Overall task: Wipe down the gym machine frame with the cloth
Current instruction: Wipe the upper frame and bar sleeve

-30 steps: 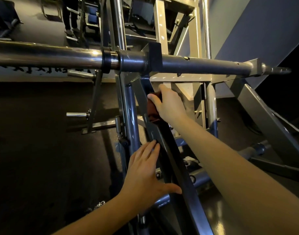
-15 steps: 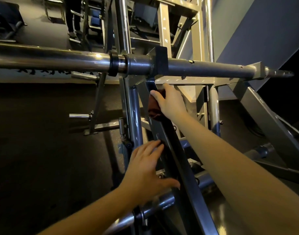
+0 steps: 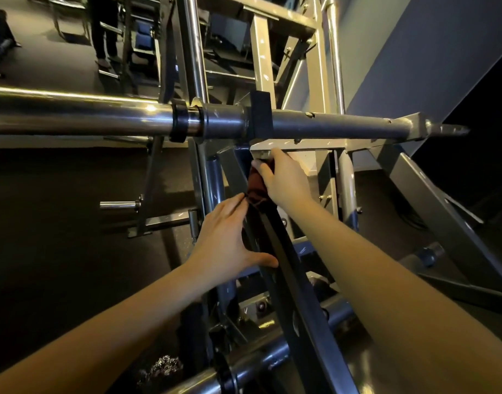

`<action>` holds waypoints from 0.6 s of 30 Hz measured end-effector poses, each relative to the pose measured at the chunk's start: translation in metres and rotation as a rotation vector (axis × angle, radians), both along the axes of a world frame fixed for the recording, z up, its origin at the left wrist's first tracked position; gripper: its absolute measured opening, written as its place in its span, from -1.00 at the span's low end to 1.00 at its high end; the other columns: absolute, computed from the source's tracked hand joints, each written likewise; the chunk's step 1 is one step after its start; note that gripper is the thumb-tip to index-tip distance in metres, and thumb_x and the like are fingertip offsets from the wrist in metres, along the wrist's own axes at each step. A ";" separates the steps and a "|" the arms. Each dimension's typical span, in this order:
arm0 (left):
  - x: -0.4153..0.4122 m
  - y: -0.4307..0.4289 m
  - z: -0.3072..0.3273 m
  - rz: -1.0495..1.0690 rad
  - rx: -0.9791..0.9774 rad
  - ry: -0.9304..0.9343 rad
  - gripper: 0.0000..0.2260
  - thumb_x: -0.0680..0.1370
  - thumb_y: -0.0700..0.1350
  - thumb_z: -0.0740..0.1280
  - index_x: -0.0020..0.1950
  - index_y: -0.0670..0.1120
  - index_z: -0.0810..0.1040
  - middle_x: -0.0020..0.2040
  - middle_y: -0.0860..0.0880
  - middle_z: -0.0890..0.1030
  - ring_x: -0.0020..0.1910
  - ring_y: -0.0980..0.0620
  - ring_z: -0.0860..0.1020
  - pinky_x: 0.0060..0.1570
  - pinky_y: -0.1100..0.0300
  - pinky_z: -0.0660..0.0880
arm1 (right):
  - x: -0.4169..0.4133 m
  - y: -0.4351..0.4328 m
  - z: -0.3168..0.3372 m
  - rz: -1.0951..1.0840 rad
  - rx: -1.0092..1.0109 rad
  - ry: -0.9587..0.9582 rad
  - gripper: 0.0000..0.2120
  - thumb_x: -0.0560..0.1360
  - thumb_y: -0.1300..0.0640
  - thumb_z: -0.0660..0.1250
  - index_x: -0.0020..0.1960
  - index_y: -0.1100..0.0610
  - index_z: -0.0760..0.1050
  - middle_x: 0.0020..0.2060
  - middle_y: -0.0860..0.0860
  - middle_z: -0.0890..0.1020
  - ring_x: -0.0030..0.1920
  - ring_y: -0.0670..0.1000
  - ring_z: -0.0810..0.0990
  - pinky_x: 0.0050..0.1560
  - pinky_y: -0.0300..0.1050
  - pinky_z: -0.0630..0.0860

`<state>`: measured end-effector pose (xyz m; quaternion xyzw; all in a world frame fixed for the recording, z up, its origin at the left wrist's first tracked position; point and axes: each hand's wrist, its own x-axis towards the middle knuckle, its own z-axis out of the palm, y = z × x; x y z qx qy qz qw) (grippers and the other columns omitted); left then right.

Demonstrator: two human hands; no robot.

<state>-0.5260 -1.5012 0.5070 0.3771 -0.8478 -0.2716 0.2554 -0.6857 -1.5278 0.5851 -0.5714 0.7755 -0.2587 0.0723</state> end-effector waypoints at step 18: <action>-0.003 -0.008 -0.011 -0.037 -0.018 0.140 0.05 0.19 0.50 0.40 0.59 0.13 0.21 0.56 0.13 0.27 0.58 0.07 0.14 0.57 -0.15 0.15 | 0.010 0.008 -0.011 -0.086 0.053 -0.227 -0.68 0.62 -0.20 0.27 0.19 0.03 0.48 -0.05 -0.07 0.58 0.08 0.02 0.60 0.18 0.03 0.56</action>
